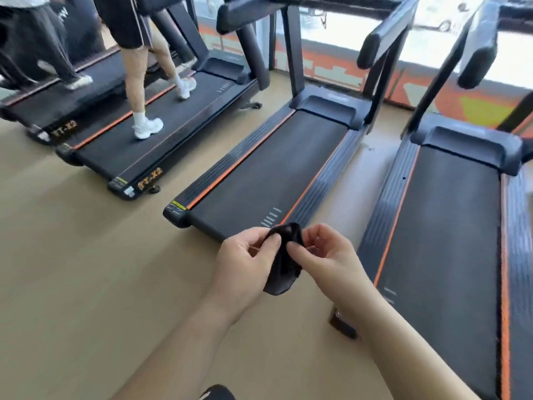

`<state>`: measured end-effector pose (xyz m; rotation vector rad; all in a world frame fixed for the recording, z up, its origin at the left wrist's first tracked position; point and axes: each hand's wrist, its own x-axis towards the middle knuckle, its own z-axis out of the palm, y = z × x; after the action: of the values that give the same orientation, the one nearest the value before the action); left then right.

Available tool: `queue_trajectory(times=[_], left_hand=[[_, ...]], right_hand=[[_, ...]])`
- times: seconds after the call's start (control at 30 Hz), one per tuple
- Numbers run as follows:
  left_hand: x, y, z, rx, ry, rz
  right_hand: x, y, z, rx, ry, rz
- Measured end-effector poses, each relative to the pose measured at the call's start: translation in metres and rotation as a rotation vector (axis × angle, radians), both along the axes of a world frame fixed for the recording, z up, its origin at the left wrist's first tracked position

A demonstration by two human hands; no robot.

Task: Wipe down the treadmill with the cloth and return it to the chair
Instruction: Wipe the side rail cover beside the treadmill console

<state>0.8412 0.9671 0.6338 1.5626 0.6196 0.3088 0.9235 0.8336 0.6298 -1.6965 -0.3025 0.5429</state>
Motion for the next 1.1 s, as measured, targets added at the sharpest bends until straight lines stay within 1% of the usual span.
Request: queue_trajectory(times=[0.1,0.2,0.27,0.33,0.4,0.47,0.53,0.6,0.67,0.7,0.73,0.8,0.83,0.97,1.07,1.1], left_hand=[[0.047,0.063,-0.011,0.001,0.067,0.016],[0.103,0.131,-0.022,-0.071,0.127,-0.051],[0.146,0.178,-0.028,-0.107,0.126,-0.108],[0.194,0.225,-0.036,-0.188,0.115,-0.126],[0.243,0.274,-0.038,-0.235,0.167,-0.106],[0.287,0.316,-0.035,-0.222,0.216,-0.104],[0.327,0.351,-0.029,-0.189,0.18,-0.105],[0.366,0.38,-0.025,-0.115,0.168,-0.113],[0.412,0.411,-0.022,0.081,0.168,-0.185],[0.434,0.422,-0.02,0.185,0.135,-0.219],[0.455,0.431,-0.018,0.263,0.081,-0.245],[0.493,0.445,-0.014,0.358,-0.001,-0.278],[0.512,0.452,-0.015,0.37,-0.009,-0.293],[0.596,0.48,-0.013,0.31,-0.037,-0.367],[0.683,0.497,-0.007,0.282,0.027,-0.384],[0.715,0.502,-0.001,0.242,0.061,-0.376]], right_hand=[[0.069,0.056,-0.005,-0.049,-0.046,-0.111],[0.143,0.126,-0.015,-0.099,-0.097,-0.151],[0.191,0.174,-0.016,-0.145,-0.148,-0.101],[0.237,0.224,-0.014,-0.17,-0.156,-0.034],[0.283,0.272,-0.006,-0.166,-0.097,0.018],[0.325,0.315,0.005,-0.156,-0.035,0.073],[0.362,0.351,0.015,-0.097,-0.001,0.068],[0.394,0.378,0.025,0.01,0.027,0.009],[0.429,0.405,0.031,0.061,0.049,-0.045],[0.445,0.415,0.035,0.073,0.067,-0.062],[0.463,0.425,0.038,0.09,0.087,-0.076],[0.501,0.443,0.042,0.11,0.09,-0.111],[0.521,0.452,0.043,0.098,0.066,-0.132],[0.607,0.487,0.048,0.061,-0.046,-0.184],[0.688,0.505,0.059,0.044,-0.093,-0.192],[0.72,0.508,0.065,0.043,-0.101,-0.195]])
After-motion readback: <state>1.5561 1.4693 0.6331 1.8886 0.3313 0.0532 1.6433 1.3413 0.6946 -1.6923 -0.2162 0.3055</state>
